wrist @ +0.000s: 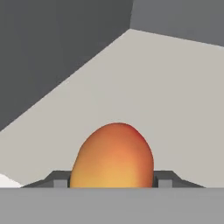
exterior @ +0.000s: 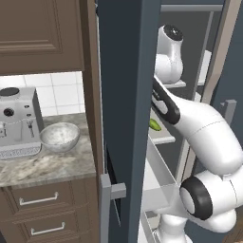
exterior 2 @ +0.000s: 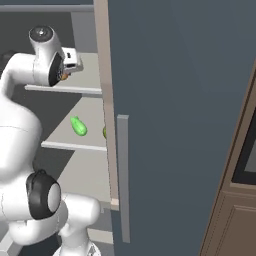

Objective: Take the mango, corn, and mango from the freezer and place them in the bowl on the counter.

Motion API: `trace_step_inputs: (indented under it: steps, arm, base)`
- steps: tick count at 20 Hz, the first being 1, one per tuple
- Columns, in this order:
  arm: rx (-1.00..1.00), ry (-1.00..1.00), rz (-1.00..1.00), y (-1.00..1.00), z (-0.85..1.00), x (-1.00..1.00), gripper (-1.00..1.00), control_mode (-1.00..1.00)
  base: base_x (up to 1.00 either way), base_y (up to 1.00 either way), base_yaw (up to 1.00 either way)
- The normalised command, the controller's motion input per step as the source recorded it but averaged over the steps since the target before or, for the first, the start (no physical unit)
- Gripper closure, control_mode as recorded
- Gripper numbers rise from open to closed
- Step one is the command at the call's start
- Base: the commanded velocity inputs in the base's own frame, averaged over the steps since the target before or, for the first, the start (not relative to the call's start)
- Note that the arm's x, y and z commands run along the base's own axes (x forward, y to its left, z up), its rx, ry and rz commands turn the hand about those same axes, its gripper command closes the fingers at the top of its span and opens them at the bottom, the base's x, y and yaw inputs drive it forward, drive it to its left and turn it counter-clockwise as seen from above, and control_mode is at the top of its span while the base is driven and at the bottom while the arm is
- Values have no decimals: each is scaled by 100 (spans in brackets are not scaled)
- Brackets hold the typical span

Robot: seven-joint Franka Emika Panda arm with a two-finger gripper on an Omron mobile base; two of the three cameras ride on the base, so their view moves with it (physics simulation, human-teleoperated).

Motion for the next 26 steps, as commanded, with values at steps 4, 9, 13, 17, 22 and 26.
trace_step_inputs:
  steps: [4,9,13,17,22,26]
  arm:
    - [0,5,-20,-48,6,-61,100,-100]
    - [0,10,-18,-40,0,-79,100,-100]
    - [0,12,-18,-33,3,-83,100,-100]
    - [0,20,-20,-24,5,-96,100,-100]
    - [0,22,-11,-27,0,-78,100,-100]
    - [0,4,-1,-27,-30,-53,100,-100]
  base:
    - [0,0,0]
    - [0,0,0]
    - [0,0,0]
    - [0,0,0]
    - [0,0,0]
    - [0,0,0]
